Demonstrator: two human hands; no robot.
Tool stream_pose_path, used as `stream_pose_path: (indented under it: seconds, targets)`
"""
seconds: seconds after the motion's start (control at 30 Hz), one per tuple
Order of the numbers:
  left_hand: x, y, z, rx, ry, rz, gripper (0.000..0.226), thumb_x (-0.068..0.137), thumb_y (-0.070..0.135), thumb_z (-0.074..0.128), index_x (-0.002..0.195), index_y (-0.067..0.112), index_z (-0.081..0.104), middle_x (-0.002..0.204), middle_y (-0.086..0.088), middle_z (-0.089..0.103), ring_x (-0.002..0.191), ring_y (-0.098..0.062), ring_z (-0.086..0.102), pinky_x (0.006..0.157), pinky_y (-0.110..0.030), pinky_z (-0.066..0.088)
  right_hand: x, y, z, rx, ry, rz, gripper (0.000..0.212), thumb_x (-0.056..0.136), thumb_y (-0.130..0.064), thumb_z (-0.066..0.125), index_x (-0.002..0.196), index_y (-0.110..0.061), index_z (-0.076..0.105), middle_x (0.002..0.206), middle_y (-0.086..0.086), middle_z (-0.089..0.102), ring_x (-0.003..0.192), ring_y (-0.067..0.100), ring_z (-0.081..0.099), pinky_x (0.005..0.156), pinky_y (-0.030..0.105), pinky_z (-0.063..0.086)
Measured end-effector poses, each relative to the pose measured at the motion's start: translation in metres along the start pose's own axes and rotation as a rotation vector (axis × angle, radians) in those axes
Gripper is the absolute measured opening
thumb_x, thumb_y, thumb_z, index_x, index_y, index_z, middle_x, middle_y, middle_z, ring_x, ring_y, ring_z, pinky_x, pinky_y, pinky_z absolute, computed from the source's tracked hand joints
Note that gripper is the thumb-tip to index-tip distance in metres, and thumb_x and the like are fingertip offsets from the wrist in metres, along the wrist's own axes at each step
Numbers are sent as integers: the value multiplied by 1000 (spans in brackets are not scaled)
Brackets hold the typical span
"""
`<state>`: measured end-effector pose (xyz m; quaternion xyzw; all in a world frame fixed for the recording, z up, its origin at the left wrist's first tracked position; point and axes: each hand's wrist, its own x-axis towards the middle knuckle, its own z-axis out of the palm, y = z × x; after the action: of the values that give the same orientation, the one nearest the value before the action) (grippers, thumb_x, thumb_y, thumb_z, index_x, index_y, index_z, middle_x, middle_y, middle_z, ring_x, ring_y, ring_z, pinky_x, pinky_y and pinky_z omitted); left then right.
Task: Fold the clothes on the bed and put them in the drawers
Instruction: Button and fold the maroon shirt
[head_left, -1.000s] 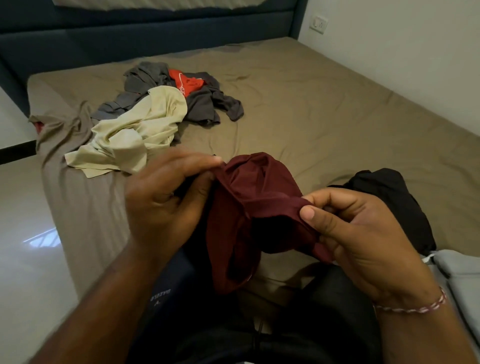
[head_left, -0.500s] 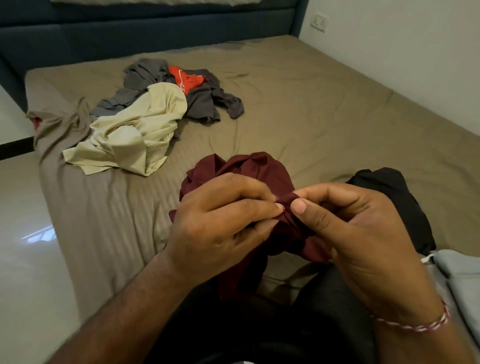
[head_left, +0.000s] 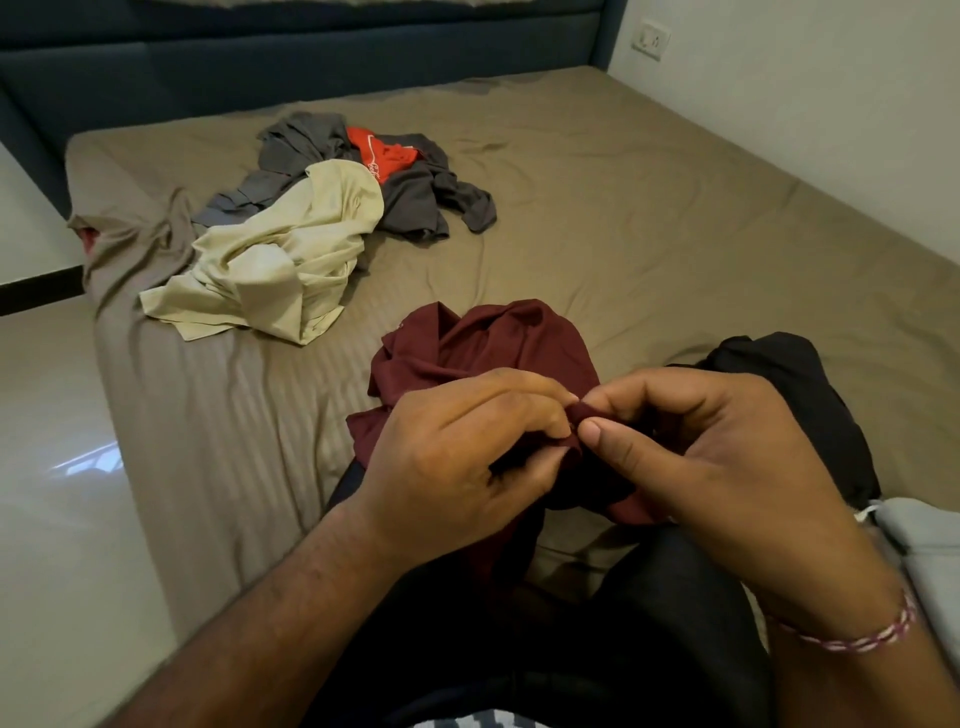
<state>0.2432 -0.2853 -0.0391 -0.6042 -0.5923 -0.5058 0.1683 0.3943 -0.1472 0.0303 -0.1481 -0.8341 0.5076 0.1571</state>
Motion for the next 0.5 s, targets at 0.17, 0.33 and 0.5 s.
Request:
stream_pose_path:
  seconds: [0.17, 0.33, 0.5]
  targets:
    - [-2, -1, 0, 48, 164, 2, 7, 90, 0, 79, 93, -6, 77, 100, -13, 77, 95, -15, 75, 83, -25, 59, -2, 4, 9, 166, 87, 41, 13, 83, -30, 74, 92, -25, 81, 84, 6, 77, 79, 21, 75, 69, 28, 62]
    - [-4, -1, 0, 38, 161, -44, 8, 92, 3, 78, 94, -4, 79, 95, -10, 77, 90, -15, 74, 81, -27, 59, -1, 8, 13, 230, 142, 81, 21, 80, -33, 75, 96, -21, 82, 90, 8, 78, 90, 23, 76, 84, 31, 62]
    - [-7, 1, 1, 97, 175, 9, 8, 89, 4, 81, 93, -2, 80, 96, -11, 77, 86, -19, 74, 74, -33, 58, -2, 7, 18, 288, 163, 96, 24, 78, -33, 75, 96, -19, 82, 91, 8, 79, 90, 22, 76, 83, 28, 62]
